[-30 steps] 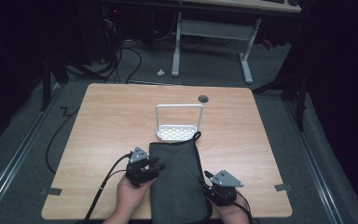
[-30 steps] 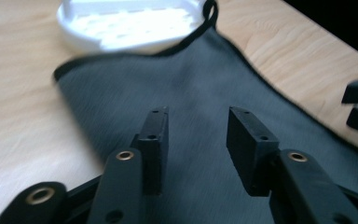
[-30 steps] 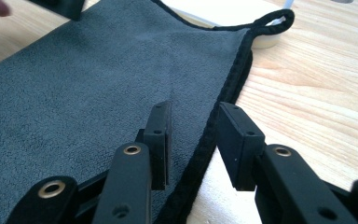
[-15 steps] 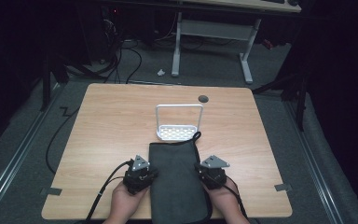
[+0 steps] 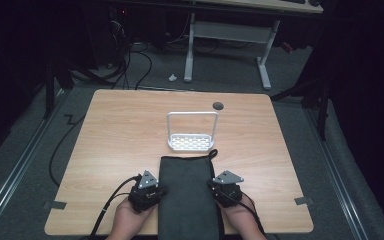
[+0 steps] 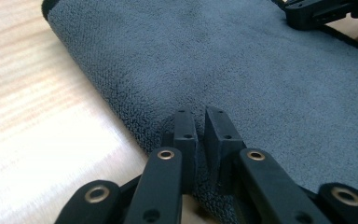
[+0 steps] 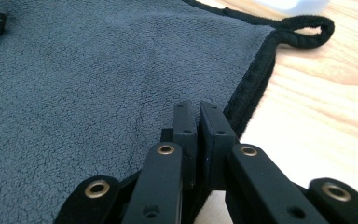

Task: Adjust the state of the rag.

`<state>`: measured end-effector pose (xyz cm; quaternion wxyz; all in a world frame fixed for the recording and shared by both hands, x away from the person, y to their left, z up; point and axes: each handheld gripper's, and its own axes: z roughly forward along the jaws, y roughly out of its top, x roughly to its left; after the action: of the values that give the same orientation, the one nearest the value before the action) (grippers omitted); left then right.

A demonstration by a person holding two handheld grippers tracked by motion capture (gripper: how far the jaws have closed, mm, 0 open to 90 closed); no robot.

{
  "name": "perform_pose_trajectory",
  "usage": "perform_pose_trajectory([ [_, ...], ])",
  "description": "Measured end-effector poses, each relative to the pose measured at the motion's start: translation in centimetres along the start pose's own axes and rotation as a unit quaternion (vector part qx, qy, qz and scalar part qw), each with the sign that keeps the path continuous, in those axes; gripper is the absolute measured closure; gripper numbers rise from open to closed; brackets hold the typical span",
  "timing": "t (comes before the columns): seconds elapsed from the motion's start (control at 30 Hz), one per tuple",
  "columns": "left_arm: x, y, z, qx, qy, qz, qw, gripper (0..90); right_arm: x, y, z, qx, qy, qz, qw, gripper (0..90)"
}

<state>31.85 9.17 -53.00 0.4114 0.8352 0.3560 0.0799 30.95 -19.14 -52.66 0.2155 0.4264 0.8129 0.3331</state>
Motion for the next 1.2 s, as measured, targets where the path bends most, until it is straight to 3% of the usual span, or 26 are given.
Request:
perform_pose_trajectory([
  [0.3, -0.4, -0.8, -0.7, 0.001, -0.024, -0.008, 0.9997, 82.6, 1.4, -1.5, -1.4, -0.011, 0.003, -0.007, 0.9999, 83.8],
  [0.37, -0.5, -0.8, -0.7, -0.001, -0.02, -0.007, 0.9998, 82.6, 1.8, -1.7, -1.6, -0.011, 0.0, -0.017, 0.9998, 83.8],
  [0.5, -0.7, -0.8, -0.7, 0.002, -0.018, -0.004, 0.9998, 82.1, 1.6, -1.7, -1.6, -0.013, 0.006, -0.014, 0.9998, 83.6],
  [0.63, -0.5, -0.7, -0.7, -0.001, -0.029, -0.008, 0.9995, 78.7, 1.5, -1.7, -1.6, -0.013, 0.01, -0.01, 0.9998, 83.5],
  [0.73, 0.0, -0.4, -1.0, -0.015, -0.018, -0.004, 0.9997, 75.1, 1.4, -1.6, -1.5, -0.012, 0.012, -0.003, 0.9999, 82.2],
  [0.87, 2.1, 0.4, -1.1, -0.039, 0.0, -0.046, 0.9982, 68.7, 1.4, -1.6, -1.5, -0.014, 0.015, -0.005, 0.9998, 81.0],
  [0.93, 2.9, 0.9, -0.4, -0.037, 0.011, -0.056, 0.9977, 62.9, 1.3, -1.7, -1.6, -0.014, 0.018, -0.004, 0.9997, 79.9],
  [1.03, 3.9, 1.8, 0.8, -0.038, 0.011, -0.08, 0.996, 53.2, 1.1, -1.7, -1.6, -0.014, 0.027, -0.001, 0.9995, 78.8],
  [1.1, 4.2, 2.4, 1.6, -0.034, 0.022, -0.083, 0.9957, 49.1, 1.0, -1.7, -1.6, -0.015, 0.029, 0.001, 0.9995, 78.8],
  [1.2, 4.9, 3.2, 2.8, -0.027, 0.017, -0.102, 0.9943, 45.8, 1.1, -1.7, -1.6, -0.014, 0.029, -0.001, 0.9995, 77.6],
])
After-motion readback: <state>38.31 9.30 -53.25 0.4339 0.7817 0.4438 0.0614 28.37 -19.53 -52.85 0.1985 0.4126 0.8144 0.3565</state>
